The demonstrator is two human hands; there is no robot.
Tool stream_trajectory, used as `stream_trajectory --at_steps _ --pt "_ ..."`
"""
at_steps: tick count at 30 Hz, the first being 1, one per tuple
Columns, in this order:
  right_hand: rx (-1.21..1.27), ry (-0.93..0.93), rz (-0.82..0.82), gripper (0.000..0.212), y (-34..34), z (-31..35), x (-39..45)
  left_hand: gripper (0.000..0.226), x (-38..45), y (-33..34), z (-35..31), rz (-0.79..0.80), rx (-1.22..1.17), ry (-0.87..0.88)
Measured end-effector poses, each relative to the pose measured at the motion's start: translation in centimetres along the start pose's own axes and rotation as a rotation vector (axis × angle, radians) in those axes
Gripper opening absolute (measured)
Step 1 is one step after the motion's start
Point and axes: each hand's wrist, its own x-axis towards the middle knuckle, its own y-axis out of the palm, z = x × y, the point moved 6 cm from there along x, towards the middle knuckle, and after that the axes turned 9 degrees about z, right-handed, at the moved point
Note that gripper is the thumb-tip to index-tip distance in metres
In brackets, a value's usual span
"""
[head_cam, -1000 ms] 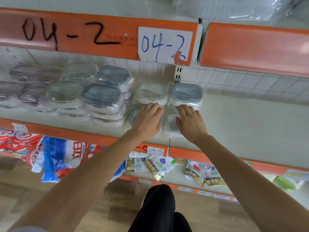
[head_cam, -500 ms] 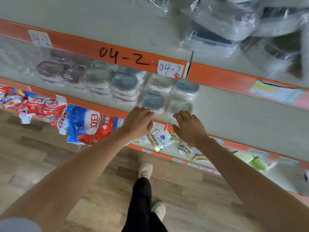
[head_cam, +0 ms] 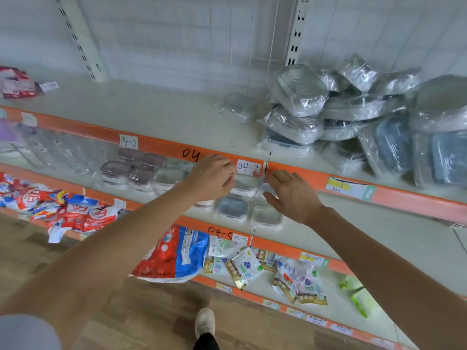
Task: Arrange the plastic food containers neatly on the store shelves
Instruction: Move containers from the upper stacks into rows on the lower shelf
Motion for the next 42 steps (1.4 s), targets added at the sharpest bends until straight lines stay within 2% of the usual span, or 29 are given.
stream_trajectory --at_steps 3,8,12,14,17,22,26,30,38,42 --pt "-0.033 0.035 -0.072 0.035 -3.5 -0.9 0.7 0.013 1.8 -2.9 0.4 -0.078 0.012 0.035" --pt "-0.095 0.079 -0.135 0.035 -7.5 -2.7 2.5 0.003 5.5 -5.3 3.2 -0.131 0.009 0.002" --pt "-0.119 0.141 -0.213 0.033 -10.7 -5.4 5.3 0.013 9.2 -5.8 6.4 -0.141 0.018 -0.021" --pt "-0.111 0.195 -0.229 0.035 -11.9 -6.9 6.9 0.020 11.3 -5.4 8.0 -0.072 -0.014 -0.025" --pt "-0.077 0.282 -0.235 0.043 -13.2 -9.0 9.5 0.030 14.2 -3.4 10.9 0.147 -0.075 -0.058" --pt "-0.136 0.559 -0.058 0.065 -12.2 -12.1 12.2 0.045 18.4 -0.8 14.4 0.324 -0.071 -0.046" --pt "-0.080 0.657 -0.059 0.060 -11.5 -12.9 12.6 0.085 21.3 2.4 16.2 0.576 -0.125 -0.042" --pt "-0.100 0.675 -0.067 0.058 -11.4 -12.9 12.6 0.098 22.8 5.3 17.6 0.692 -0.025 -0.087" --pt "-0.135 0.687 -0.057 0.065 -11.2 -12.9 12.9 0.108 23.3 5.6 17.9 0.690 0.043 -0.138" --pt "-0.216 0.692 -0.085 0.067 -11.4 -12.2 13.0 0.107 21.0 5.0 18.1 0.627 -0.145 -0.257"
